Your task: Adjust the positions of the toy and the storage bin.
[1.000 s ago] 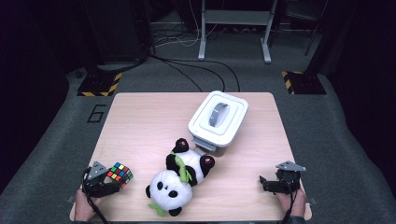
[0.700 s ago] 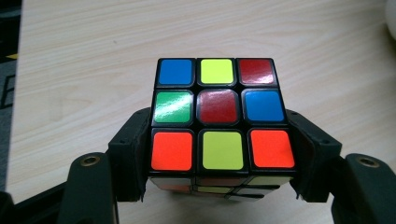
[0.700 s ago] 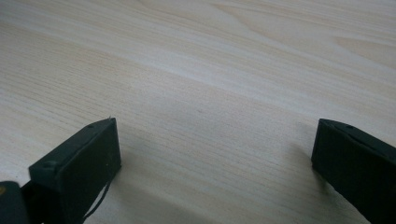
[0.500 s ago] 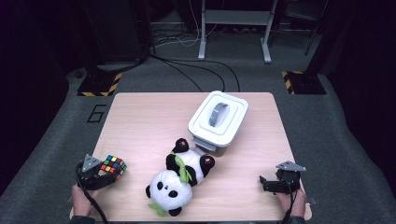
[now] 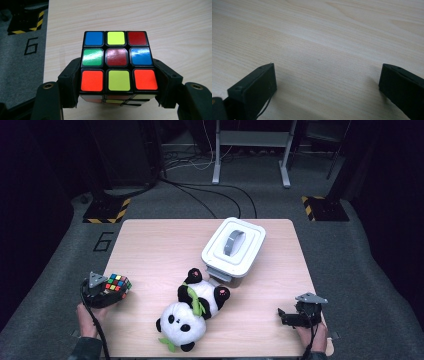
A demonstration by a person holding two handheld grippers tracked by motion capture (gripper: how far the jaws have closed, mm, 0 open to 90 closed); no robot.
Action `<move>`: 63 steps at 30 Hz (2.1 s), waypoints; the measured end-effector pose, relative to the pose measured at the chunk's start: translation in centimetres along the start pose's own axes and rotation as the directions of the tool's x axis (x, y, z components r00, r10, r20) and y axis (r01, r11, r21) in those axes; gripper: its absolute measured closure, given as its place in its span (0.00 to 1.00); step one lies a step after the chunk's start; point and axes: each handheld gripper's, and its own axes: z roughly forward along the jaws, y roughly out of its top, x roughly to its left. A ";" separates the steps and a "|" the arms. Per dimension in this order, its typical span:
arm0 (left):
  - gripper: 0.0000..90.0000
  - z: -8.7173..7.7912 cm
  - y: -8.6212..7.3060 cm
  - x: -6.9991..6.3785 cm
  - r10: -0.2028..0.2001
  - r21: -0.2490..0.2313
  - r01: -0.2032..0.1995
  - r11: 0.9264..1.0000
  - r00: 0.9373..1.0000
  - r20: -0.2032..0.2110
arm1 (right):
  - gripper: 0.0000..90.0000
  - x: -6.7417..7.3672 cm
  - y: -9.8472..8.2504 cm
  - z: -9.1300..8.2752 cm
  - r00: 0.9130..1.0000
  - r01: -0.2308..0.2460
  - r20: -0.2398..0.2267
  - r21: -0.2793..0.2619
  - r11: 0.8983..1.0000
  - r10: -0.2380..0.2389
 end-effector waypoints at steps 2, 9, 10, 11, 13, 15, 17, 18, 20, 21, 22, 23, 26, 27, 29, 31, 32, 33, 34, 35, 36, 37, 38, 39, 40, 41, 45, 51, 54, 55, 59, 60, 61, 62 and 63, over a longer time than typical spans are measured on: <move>0.38 0.2 0.2 0.2 0.001 0.004 -0.001 1.000 1.000 -0.008 | 0.01 0.0 0.0 0.0 1.000 -0.001 0.000 -0.001 1.000 0.001; 0.38 1.4 0.8 1.3 -0.019 0.021 0.020 1.000 0.999 -0.030 | 0.01 0.0 0.0 0.0 1.000 0.000 0.000 -0.001 1.000 0.000; 0.38 1.7 0.9 1.4 -0.022 0.025 0.023 0.999 0.999 -0.032 | 0.01 0.0 0.0 0.0 1.000 0.000 0.000 -0.001 1.000 0.000; 0.38 1.8 1.0 1.5 -0.026 0.025 0.027 0.999 0.999 -0.034 | 0.01 0.0 0.0 0.0 1.000 0.000 0.000 -0.002 1.000 0.000; 0.38 2.2 1.1 1.6 -0.025 0.030 0.026 0.999 0.999 -0.043 | 0.01 0.0 0.0 0.0 1.000 -0.001 0.000 0.000 1.000 0.001; 0.38 2.6 1.2 1.7 -0.028 0.043 0.030 0.999 0.999 -0.041 | 0.01 0.0 0.0 0.0 1.000 -0.001 0.000 -0.002 1.000 0.001; 0.38 2.9 1.2 1.9 -0.026 0.044 0.028 0.999 0.999 -0.047 | 0.01 0.0 0.0 0.0 1.000 -0.005 -0.001 -0.002 1.000 0.005; 0.38 3.1 1.3 2.0 -0.030 0.052 0.033 0.998 0.998 -0.049 | 0.01 0.0 0.0 0.0 1.000 -0.002 0.000 -0.001 1.000 0.002; 0.38 3.4 1.4 2.0 -0.038 0.057 0.041 0.998 0.998 -0.049 | 0.01 0.0 0.0 0.0 1.000 -0.001 0.000 -0.002 1.000 0.001; 0.38 3.4 1.4 2.0 -0.038 0.057 0.041 0.998 0.998 -0.049 | 0.01 0.0 0.0 0.0 1.000 -0.001 0.000 -0.002 1.000 0.001; 0.38 3.7 1.4 2.1 -0.038 0.070 0.042 0.997 0.998 -0.049 | 0.01 0.0 0.0 0.0 1.000 -0.001 0.000 -0.002 1.000 0.001; 0.38 3.9 1.4 2.2 -0.034 0.069 0.038 0.997 0.998 -0.053 | 0.01 0.0 0.0 0.0 1.000 -0.005 0.000 -0.003 1.000 0.005; 0.38 4.2 1.3 2.3 -0.035 0.077 0.039 0.996 0.998 -0.052 | 0.01 0.0 0.0 0.0 1.000 -0.005 0.000 -0.003 1.000 0.005; 0.38 4.5 1.2 2.3 -0.044 0.081 0.048 0.996 0.998 -0.055 | 0.01 0.0 0.0 0.0 1.000 -0.003 -0.002 -0.002 1.000 0.003; 0.38 4.5 1.1 2.4 -0.051 0.078 0.055 0.995 0.998 -0.048 | 0.01 0.0 0.0 0.0 1.000 -0.002 -0.001 -0.002 1.000 0.002; 0.37 4.6 1.1 2.6 -0.061 0.071 0.064 0.995 0.997 -0.046 | 0.01 0.0 0.0 0.0 1.000 -0.003 -0.001 -0.002 1.000 0.003; 0.38 4.5 1.0 2.6 -0.058 0.078 0.061 0.995 0.997 -0.042 | 0.01 0.0 0.0 0.0 1.000 -0.003 -0.002 -0.002 1.000 0.003; 0.37 4.5 1.0 2.6 -0.057 0.079 0.061 0.995 0.997 -0.042 | 0.01 0.0 0.0 0.0 1.000 -0.004 -0.001 -0.002 1.000 0.004; 0.37 4.5 1.0 2.6 -0.057 0.079 0.061 0.995 0.997 -0.042 | 0.01 0.0 0.0 0.0 1.000 -0.004 -0.001 -0.002 1.000 0.004; 0.37 4.5 1.0 2.6 -0.059 0.078 0.062 0.995 0.997 -0.040 | 0.01 0.0 0.0 0.0 1.000 -0.002 -0.001 -0.001 1.000 0.002; 0.37 4.5 1.0 2.6 -0.060 0.079 0.063 0.995 0.997 -0.039 | 0.01 0.0 0.0 0.0 1.000 -0.003 -0.001 -0.001 1.000 0.003; 0.37 4.5 1.0 2.6 -0.060 0.079 0.063 0.995 0.997 -0.039 | 0.01 0.0 0.0 0.0 1.000 -0.004 -0.001 -0.002 1.000 0.004; 0.37 4.4 1.1 2.6 -0.066 0.073 0.069 0.995 0.997 -0.040 | 0.01 0.0 0.0 0.0 1.000 -0.004 -0.001 -0.002 1.000 0.004; 0.33 4.4 1.1 2.6 -0.066 0.073 0.069 0.995 0.997 -0.040 | 0.01 0.0 0.0 0.0 1.000 -0.004 -0.001 -0.002 1.000 0.004; 0.28 4.1 1.1 2.5 -0.077 0.044 0.079 0.996 0.996 -0.050 | 0.01 0.0 0.0 0.0 1.000 -0.003 -0.001 -0.001 1.000 0.003; 0.27 4.1 1.1 2.5 -0.077 0.044 0.079 0.996 0.996 -0.050 | 0.01 0.0 0.0 0.0 1.000 -0.003 -0.001 -0.001 1.000 0.003; 0.19 2.7 1.7 2.2 -0.091 0.024 0.092 0.996 0.995 -0.037 | 0.01 0.0 0.0 0.0 1.000 -0.007 0.000 -0.003 1.000 0.007; 0.16 1.5 2.0 1.3 -0.070 -0.001 0.070 0.998 0.997 -0.023 | 0.01 0.0 0.0 0.0 1.000 -0.008 0.001 -0.003 1.000 0.008; 0.16 1.0 2.1 0.7 -0.067 0.013 0.067 0.998 0.998 -0.005 | 0.01 0.0 0.0 0.0 1.000 -0.007 0.001 -0.003 1.000 0.007; 0.16 1.0 2.1 0.7 -0.067 0.013 0.067 0.998 0.998 -0.005 | 0.01 0.0 0.0 0.0 1.000 -0.007 0.001 -0.003 1.000 0.007; 0.14 0.7 2.2 0.0 -0.057 0.017 0.057 0.998 0.998 0.014 | 0.01 0.0 0.0 0.0 1.000 -0.008 0.001 -0.003 1.000 0.008; 0.14 0.4 2.2 -0.4 -0.054 0.022 0.054 0.998 0.998 0.027 | 0.01 0.0 0.0 0.0 1.000 -0.007 0.001 -0.003 1.000 0.007; 0.14 0.4 2.2 -0.4 -0.054 0.022 0.054 0.998 0.998 0.027 | 0.01 0.0 0.0 0.0 1.000 -0.007 0.001 -0.003 1.000 0.007; 0.13 0.1 2.3 -0.7 -0.044 0.017 0.044 0.999 0.999 0.032 | 0.01 0.0 0.0 0.0 1.000 -0.007 0.001 -0.003 1.000 0.007; 0.13 -0.1 2.4 -1.0 -0.039 0.019 0.039 0.999 0.999 0.035 | 0.01 0.0 0.0 0.0 1.000 -0.007 0.001 -0.003 1.000 0.007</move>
